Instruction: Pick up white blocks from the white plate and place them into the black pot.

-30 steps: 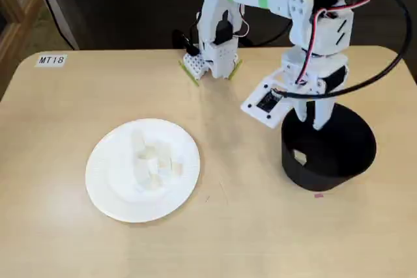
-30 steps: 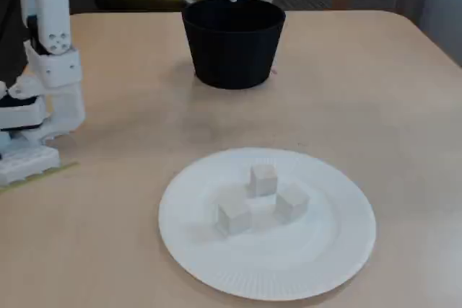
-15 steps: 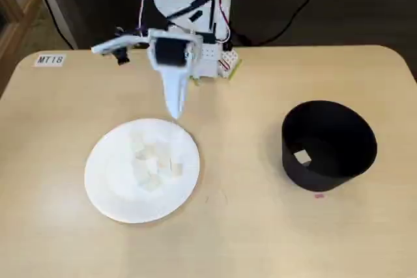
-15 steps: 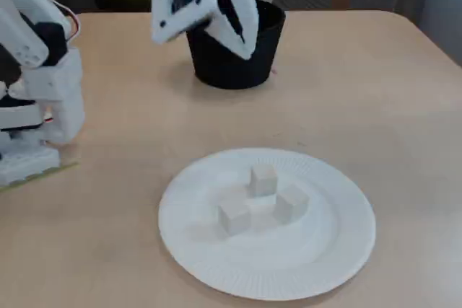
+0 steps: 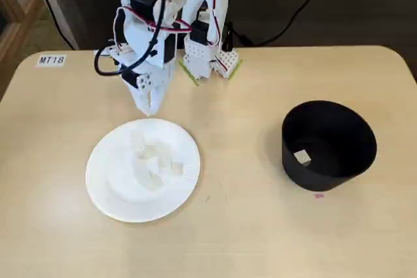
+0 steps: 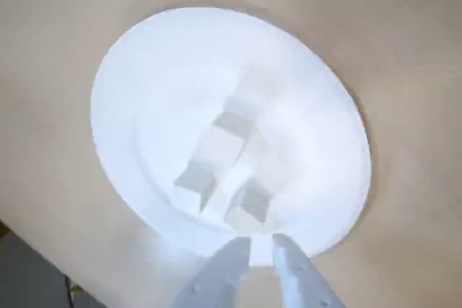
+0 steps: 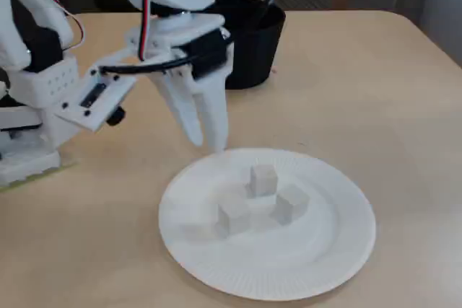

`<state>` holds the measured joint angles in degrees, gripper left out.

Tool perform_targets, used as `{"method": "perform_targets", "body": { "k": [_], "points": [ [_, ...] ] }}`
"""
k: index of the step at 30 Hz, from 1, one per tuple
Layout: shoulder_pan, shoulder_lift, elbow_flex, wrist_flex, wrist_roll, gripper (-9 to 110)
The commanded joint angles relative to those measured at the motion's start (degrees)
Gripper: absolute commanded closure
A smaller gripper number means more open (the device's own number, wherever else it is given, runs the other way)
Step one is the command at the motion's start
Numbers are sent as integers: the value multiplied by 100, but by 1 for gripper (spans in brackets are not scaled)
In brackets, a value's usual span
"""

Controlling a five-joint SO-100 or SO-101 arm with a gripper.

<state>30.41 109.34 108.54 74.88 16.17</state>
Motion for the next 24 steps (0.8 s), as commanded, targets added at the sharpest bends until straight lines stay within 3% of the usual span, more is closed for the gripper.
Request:
{"method": "perform_targets", "body": {
  "k": [1, 5, 16, 24],
  "points": [
    [281, -255, -237, 26, 598, 79],
    [343, -1063, -650, 18, 492, 80],
    [176, -2382, -1582, 62, 202, 69],
    [70, -2760, -1670, -123, 211, 74]
  ]
}}
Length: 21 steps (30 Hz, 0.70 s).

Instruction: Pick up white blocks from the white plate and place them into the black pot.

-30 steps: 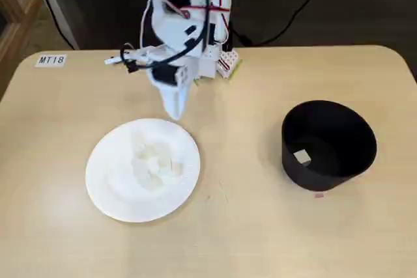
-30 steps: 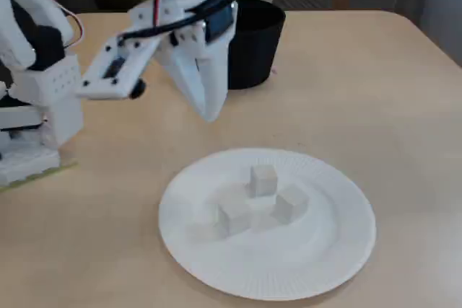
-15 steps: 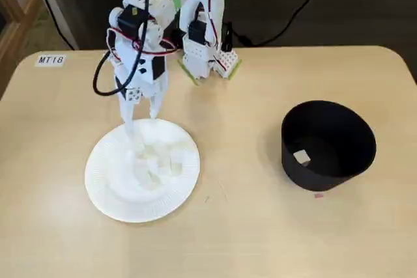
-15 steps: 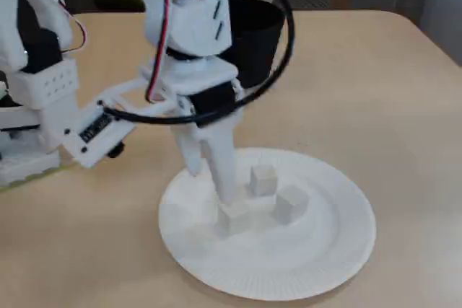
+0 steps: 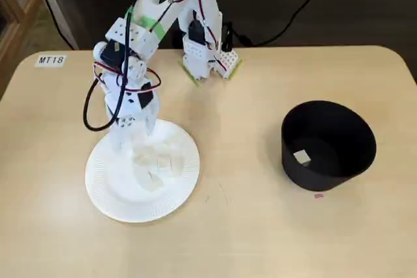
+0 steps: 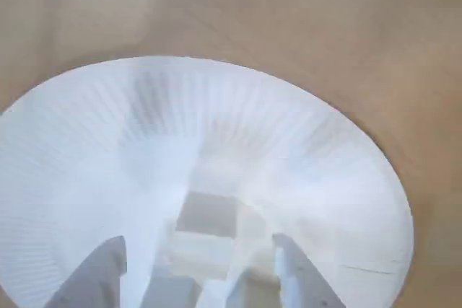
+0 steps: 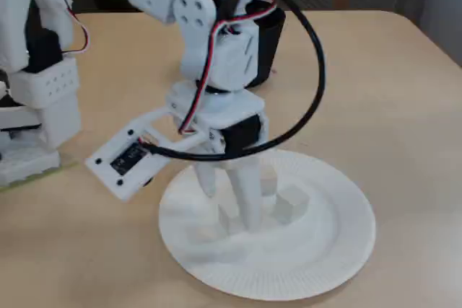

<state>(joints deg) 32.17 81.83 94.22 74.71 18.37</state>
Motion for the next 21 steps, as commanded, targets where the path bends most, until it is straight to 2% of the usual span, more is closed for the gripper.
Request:
{"method": "perform_targets", "body": {
  "k": [1, 3, 4, 6, 13, 17, 21],
  "points": [
    [-123, -62, -237, -176, -9, 74],
    [-158, -202, -237, -387, 9, 78],
    [-158, -290, -237, -527, 53, 83],
    [-141, -457, -237, -835, 132, 104],
    [-141, -18, -237, -1529, -167, 104],
    [-299, 1318, -237, -1626, -255, 104],
    [-1107, 2830, -97, -1564, -264, 104]
  ]
}}
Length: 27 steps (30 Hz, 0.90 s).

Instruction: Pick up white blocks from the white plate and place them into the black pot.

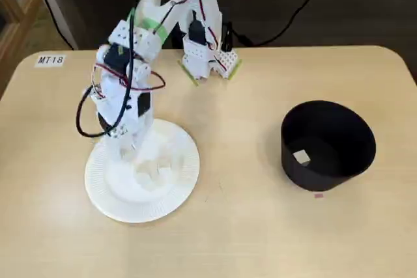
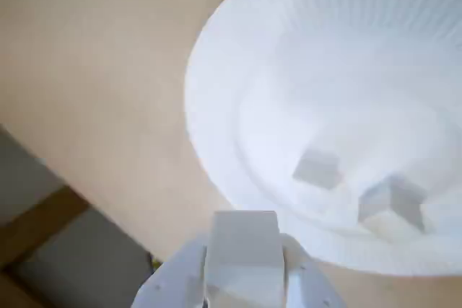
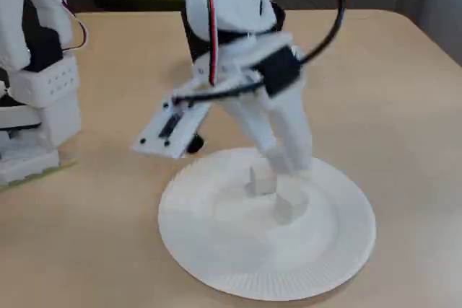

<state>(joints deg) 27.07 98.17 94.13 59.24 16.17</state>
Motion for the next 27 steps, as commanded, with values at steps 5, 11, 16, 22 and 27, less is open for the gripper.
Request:
{"method": "perform_targets", "body": {
  "k": [5, 11, 16, 22, 27],
  "points": [
    [-2681, 2865, 853, -686, 246, 104],
    [-5168, 3744, 2487, -1837, -299, 104],
    [-6214, 3788, 3173, -2206, -1063, 104],
    [-6653, 3050, 3305, -2663, -1714, 104],
    [-6513, 2927, 3357, -2646, -2074, 72]
  ]
}}
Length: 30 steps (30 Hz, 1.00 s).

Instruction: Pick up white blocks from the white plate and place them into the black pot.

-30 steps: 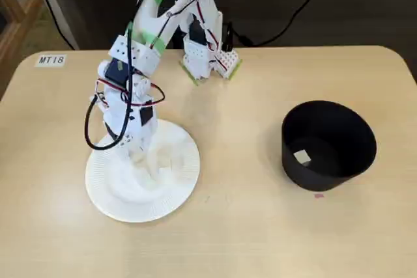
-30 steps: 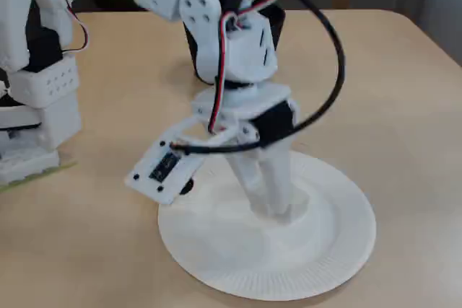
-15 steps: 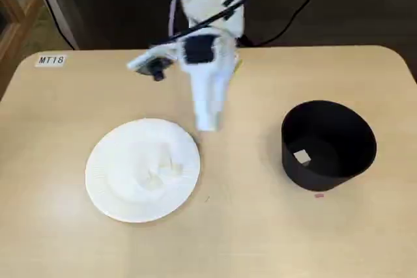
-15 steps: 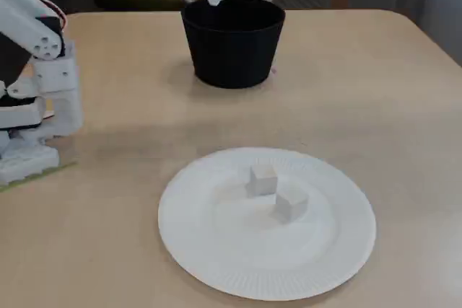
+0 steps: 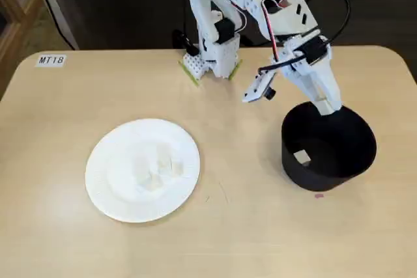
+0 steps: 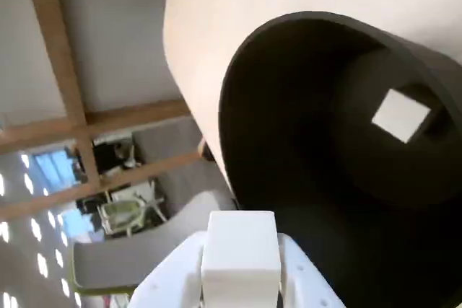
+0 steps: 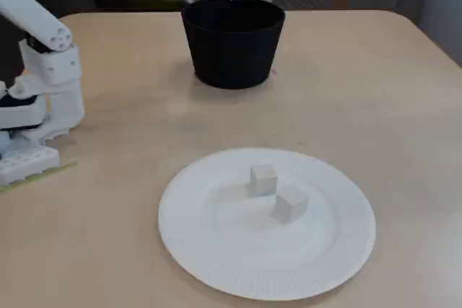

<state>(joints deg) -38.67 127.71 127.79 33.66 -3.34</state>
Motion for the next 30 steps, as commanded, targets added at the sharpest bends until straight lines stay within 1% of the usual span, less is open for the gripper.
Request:
{"method": "perform_targets", "body": {
  "k": [1, 3, 5, 6, 7, 8, 9, 12, 15, 17, 19, 23, 27, 30],
  "points": [
    [123, -35, -9, -88, -158, 70],
    [255, -62, -35, -97, -264, 66],
    [387, -97, -105, -88, -299, 68],
    [448, -97, -141, -79, -325, 73],
    [510, -97, -211, -18, -360, 84],
    [598, -97, -325, 141, -396, 100],
    [712, -132, -483, 413, -413, 104],
    [1292, -360, -1169, 1521, -360, 104],
    [2136, -765, -2030, 2777, -79, 104],
    [2821, -1020, -2452, 3516, 378, 104],
    [3533, -1072, -2549, 3885, 949, 104],
    [4772, -1178, -2584, 4052, 1881, 104],
    [5687, -1652, -2848, 3990, 2373, 104],
    [6091, -2092, -3129, 3938, 2531, 104]
  ]
}}
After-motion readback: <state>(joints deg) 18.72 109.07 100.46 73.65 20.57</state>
